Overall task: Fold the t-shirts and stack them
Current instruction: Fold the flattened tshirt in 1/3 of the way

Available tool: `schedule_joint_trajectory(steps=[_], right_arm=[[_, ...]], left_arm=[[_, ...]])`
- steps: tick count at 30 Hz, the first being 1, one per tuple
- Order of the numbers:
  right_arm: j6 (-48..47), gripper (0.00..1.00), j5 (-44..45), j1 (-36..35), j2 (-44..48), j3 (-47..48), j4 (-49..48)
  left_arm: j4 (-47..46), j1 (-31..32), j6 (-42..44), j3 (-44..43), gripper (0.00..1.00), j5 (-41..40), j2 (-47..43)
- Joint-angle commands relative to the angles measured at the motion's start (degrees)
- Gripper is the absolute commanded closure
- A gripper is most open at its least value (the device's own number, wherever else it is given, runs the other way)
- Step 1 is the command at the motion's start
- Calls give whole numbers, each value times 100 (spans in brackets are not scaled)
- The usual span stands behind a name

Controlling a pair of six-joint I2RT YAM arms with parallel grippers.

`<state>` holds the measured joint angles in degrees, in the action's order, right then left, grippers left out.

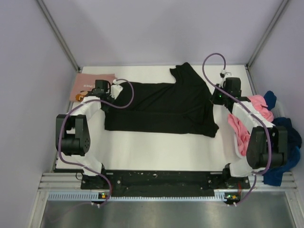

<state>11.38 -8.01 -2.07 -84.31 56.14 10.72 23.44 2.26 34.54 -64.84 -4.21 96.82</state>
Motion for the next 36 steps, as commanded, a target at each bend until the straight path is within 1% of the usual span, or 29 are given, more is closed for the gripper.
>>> schedule_joint_trajectory(steps=[1, 8, 13, 14, 15, 16, 17, 18, 19, 20, 22, 24, 25, 27, 29, 31, 34, 36], right_arm=[[-267, 100, -77, 31, -217, 503, -184], [-382, 100, 194, 31, -454, 670, -88], [-435, 100, 98, 31, -866, 968, -79], [-435, 100, 89, 31, -989, 1056, -79], [-417, 100, 107, 31, -1130, 1170, -79], [-356, 91, 115, 31, -1262, 1345, -35], [-329, 75, 150, 31, -1454, 1530, 61], [-294, 62, 203, 22, -1630, 1793, 262], [-294, 52, 334, -13, -1780, 2082, 473], [-303, 47, 466, -65, -1877, 2329, 753], [-355, 44, 729, -162, -1870, 2664, 1150], [-260, 43, 905, -241, -1572, 2648, 1370], [-128, 43, 976, -250, -1379, 2578, 1441], [188, 43, 1073, -259, -949, 2333, 1730], [469, 44, 1318, -338, -440, 1851, 2055], [672, 45, 1495, -400, 9, 1350, 2311], [857, 46, 1513, -514, 528, 585, 2557], [954, 46, 1644, -584, 792, 189, 2742]], left_arm=[[-314, -6, 0, -196, 100, -133, 39], [-489, 20, 96, -222, 100, -142, 127], [-683, 46, 167, -257, 100, -133, 232], [-692, 46, 158, -318, 85, -159, 267], [-692, 55, 149, -441, 73, -203, 311], [-674, 55, 123, -564, 60, -247, 346], [-631, 55, 79, -669, 52, -308, 373], [-604, 64, 35, -810, 46, -352, 364], [-534, 64, 9, -933, 43, -370, 330], [-438, 64, -9, -1039, 41, -309, 251], [-201, 73, 17, -1118, 40, -64, 23], [124, 108, 297, -970, 39, 366, -363], [221, 143, 507, -787, 40, 612, -522], [327, 239, 990, -304, 43, 842, -865], [337, 362, 1588, 302, 50, 974, -1207], [214, 441, 2124, 952, 51, 1010, -1471], [-163, 459, 2582, 1622, 47, 992, -1736], [-348, 459, 2837, 1956, 42, 1044, -1824]])
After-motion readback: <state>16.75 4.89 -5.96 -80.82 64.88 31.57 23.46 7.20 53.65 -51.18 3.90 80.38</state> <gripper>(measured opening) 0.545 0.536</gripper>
